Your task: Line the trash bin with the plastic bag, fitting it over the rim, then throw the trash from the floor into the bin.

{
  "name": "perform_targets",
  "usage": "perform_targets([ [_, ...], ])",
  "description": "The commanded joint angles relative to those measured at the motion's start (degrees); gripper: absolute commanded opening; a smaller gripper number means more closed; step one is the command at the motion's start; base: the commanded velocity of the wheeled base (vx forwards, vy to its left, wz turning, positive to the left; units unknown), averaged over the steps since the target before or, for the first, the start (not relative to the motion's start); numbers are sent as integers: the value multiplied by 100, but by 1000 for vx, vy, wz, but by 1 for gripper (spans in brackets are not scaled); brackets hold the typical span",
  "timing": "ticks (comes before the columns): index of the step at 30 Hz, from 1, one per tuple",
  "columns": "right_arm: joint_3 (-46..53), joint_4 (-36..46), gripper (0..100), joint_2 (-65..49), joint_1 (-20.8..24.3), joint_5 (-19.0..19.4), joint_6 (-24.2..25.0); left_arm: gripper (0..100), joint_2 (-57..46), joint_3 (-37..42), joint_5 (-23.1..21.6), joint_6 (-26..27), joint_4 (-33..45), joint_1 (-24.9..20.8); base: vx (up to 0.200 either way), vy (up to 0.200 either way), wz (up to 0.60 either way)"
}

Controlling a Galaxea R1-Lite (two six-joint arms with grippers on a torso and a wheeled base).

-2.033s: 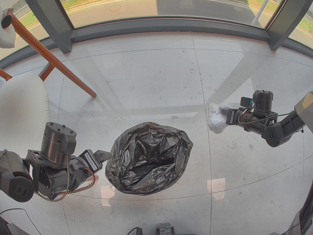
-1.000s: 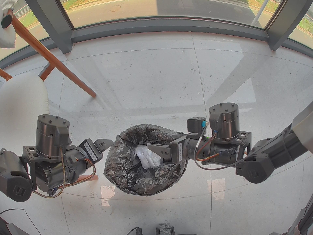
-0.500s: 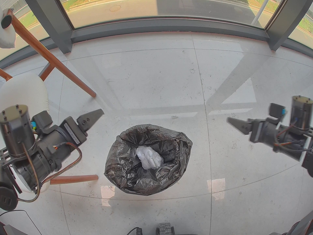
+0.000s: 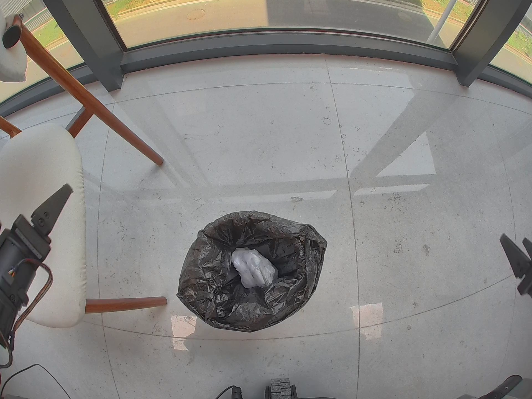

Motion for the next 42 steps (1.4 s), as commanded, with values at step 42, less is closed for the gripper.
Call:
perform_targets([
  [42, 980, 3250, 100, -4594, -29, -81, -1339, 100, -5742, 1716, -1304, 2994, 4420, 1640, 0, 0, 0],
])
